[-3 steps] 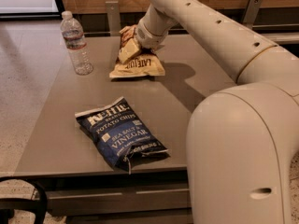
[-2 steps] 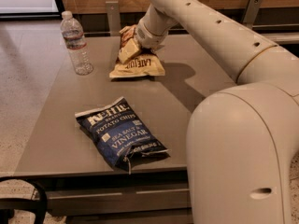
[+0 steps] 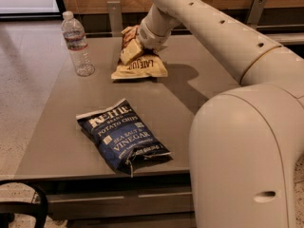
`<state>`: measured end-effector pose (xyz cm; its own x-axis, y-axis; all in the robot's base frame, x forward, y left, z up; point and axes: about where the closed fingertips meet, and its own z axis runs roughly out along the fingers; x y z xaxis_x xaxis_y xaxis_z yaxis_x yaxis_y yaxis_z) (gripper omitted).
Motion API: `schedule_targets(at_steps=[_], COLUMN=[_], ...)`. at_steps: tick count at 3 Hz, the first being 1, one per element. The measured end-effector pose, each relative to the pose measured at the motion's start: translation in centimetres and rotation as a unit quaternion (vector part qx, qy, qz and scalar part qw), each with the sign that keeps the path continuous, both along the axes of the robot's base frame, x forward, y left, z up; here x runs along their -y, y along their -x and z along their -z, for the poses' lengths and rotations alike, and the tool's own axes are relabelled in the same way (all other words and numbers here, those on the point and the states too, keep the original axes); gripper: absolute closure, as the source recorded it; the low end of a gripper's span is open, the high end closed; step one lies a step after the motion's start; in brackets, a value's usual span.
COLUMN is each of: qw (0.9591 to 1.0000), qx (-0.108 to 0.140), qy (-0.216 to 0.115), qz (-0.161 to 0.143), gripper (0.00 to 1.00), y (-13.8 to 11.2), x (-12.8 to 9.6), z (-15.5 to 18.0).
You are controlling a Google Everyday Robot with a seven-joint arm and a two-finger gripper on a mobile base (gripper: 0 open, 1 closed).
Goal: Pick brown chip bag
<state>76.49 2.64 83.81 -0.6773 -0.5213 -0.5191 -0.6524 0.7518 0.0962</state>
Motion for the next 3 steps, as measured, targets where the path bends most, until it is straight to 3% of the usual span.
schedule_targets(at_steps=[1,2,3], qw=[1.0,0.9996,0.9974], qx=[0.001,0.025,0.069], qy=[0.001,0.013,0.021], qz=[0.0,0.0,0.001], gripper=[1.0,1.0,1.0], y=[0.0,1.0,3.1], x=[0.1,1.4,4.0], z=[-0.2,-3.0,-7.9])
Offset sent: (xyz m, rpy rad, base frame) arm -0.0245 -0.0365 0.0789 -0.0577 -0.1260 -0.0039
